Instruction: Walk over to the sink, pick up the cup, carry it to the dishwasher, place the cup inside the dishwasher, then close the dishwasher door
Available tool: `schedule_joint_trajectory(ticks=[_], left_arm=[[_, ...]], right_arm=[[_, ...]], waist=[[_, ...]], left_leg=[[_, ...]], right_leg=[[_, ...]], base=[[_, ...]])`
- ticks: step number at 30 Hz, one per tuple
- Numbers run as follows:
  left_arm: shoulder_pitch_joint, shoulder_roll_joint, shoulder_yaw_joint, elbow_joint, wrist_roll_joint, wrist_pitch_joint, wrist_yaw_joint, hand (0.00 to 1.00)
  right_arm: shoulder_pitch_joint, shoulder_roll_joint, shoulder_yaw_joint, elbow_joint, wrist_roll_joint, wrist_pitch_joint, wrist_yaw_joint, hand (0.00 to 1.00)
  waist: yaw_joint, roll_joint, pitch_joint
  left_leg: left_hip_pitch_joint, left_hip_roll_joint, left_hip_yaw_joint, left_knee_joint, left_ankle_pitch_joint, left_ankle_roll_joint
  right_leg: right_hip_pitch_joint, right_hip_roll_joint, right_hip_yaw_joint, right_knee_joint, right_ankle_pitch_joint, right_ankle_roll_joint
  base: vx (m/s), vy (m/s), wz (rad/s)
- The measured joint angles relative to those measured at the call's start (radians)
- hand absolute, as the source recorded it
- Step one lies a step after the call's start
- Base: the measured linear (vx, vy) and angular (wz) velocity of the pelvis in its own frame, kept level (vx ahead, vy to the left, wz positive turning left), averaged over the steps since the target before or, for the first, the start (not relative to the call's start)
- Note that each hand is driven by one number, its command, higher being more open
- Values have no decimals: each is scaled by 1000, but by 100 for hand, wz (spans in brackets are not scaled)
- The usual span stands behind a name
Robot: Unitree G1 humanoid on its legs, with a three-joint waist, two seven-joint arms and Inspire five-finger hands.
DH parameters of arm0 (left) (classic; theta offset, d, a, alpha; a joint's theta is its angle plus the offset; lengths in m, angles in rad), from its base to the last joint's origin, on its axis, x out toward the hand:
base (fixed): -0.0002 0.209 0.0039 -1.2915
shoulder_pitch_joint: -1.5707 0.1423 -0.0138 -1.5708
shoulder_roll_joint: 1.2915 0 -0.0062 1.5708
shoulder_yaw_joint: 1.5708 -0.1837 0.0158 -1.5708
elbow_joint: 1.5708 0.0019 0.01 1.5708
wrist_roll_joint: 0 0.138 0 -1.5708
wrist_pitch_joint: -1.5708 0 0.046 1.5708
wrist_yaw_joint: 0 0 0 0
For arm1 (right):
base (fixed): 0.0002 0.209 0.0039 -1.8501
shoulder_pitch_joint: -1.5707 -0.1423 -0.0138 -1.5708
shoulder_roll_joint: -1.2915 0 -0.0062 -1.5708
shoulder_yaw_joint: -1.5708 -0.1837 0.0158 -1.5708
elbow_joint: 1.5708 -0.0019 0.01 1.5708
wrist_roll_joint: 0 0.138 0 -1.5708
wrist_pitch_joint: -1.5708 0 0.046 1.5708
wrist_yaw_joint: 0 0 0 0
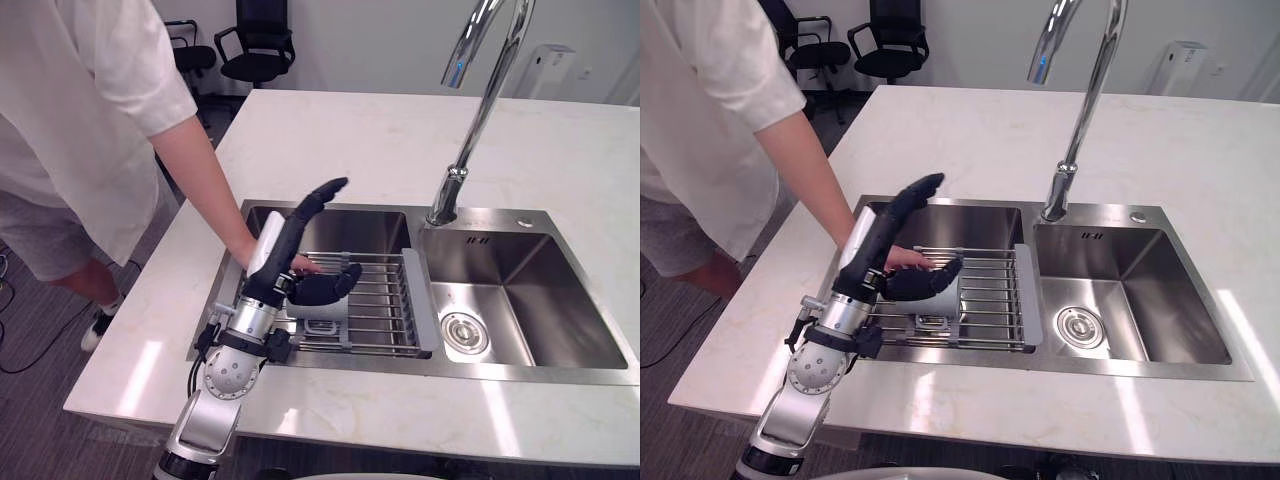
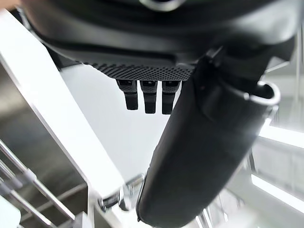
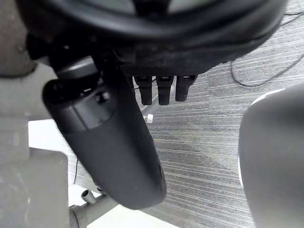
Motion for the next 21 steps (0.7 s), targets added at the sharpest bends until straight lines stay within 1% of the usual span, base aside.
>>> schedule_joint_trajectory(ticks=[2,4,8,14,18,21], left_arm=[[-37,24,-5,92,25,-1,-4,90],[-43,38,-5,153,34,6,-6,90],[-43,70,-5,237,55,17,-10,90],[-32,92,-4,279,87,19,-10,90],[-16,98,-1,290,112,22,-9,90],[-15,95,32,308,121,23,0,90]], right_arm=[[-14,-7,-4,27,-2,0,5,90],[-20,-16,-5,38,-2,0,8,90],[-25,-31,-5,60,-3,0,10,90],[-27,-35,-3,69,-8,0,14,90],[-27,-34,2,71,-11,0,14,90],[-28,-32,2,75,-15,0,13,90]], waist=[[-9,0,-5],[-17,0,-6],[-18,-3,-7],[-17,-6,-6],[-17,-13,-4],[-18,-15,-4]], left_leg=[[12,-1,0,-38,22,1],[12,-4,0,-51,31,3],[11,-17,1,-71,46,14],[11,-38,0,-89,53,24],[12,-48,-14,-103,57,31],[12,-52,-25,-108,57,31]], right_leg=[[1,7,8,-25,23,-2],[1,9,16,-47,42,-2],[4,5,31,-98,82,5],[8,-10,40,-144,107,19],[19,-15,37,-171,121,24],[27,-17,35,-182,123,24]], base=[[-45,-12,-13],[-58,16,-13],[-56,37,-10],[-35,47,-3],[31,13,3],[37,9,2]])
